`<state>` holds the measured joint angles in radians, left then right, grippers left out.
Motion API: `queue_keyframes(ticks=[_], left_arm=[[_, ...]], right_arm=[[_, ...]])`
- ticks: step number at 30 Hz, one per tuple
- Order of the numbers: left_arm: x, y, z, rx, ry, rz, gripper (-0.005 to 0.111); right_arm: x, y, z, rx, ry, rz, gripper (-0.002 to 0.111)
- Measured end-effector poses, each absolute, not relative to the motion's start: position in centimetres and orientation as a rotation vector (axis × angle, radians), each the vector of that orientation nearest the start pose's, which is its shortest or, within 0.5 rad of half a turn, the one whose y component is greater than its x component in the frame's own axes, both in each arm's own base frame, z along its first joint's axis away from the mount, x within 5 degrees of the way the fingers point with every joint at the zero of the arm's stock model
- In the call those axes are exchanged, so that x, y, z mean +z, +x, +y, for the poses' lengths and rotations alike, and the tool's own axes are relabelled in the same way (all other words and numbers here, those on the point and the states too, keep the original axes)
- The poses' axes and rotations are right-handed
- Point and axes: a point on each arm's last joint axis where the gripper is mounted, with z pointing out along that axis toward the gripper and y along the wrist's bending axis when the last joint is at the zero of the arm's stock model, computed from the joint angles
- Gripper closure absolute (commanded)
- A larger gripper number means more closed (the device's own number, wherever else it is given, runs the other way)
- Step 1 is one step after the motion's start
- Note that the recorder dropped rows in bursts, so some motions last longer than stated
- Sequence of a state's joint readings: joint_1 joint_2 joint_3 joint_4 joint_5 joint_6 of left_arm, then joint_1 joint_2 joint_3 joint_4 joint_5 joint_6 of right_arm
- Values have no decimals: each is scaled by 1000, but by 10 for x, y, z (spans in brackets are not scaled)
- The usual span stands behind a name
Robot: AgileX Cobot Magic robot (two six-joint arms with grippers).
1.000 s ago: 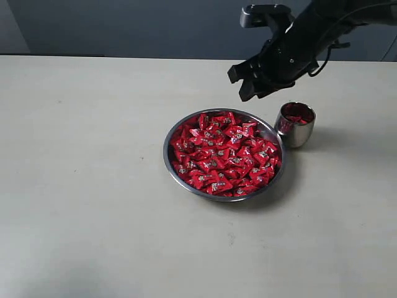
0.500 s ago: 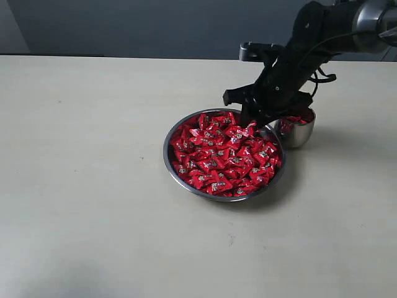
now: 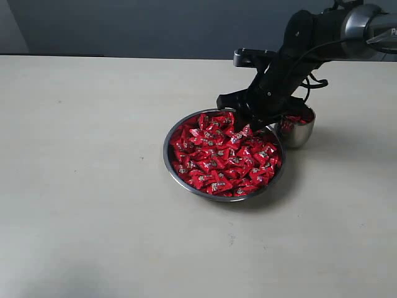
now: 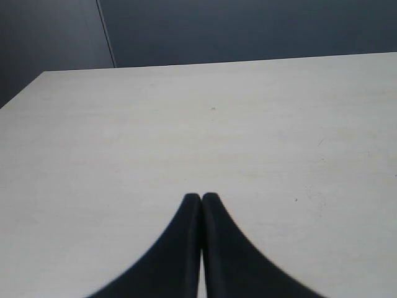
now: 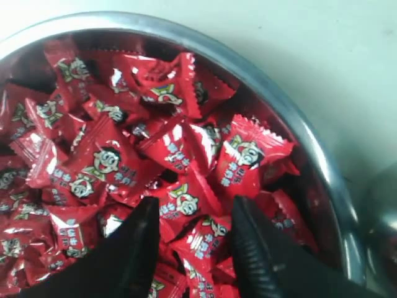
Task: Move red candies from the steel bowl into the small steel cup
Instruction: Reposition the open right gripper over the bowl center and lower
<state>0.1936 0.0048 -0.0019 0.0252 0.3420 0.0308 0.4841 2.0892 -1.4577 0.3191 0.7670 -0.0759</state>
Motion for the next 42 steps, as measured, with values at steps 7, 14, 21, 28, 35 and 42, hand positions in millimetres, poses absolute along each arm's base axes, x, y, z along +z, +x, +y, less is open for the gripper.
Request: queue_keyframes(ticks=[7,14,21,28,35,42], left_arm=[[183,53,11,182,-133,1827,106],[183,53,11,182,-133,1827,106],[183,53,11,182,-133,1827,106],[183,53,11,182,-133,1827,106],[183,53,11,182,-133,1827,106],[183,53,11,182,-133,1827,106]], right_arm=[[153,365,221,409,-559,2829,70],[154,364,224,394,-589,2825,70],[180,368,232,385,-675,2836,70],[198,372,232,350,-623,2852,70],[197,393,240,258,-579,2960,70],[168,398,246,223,-589,3056,70]])
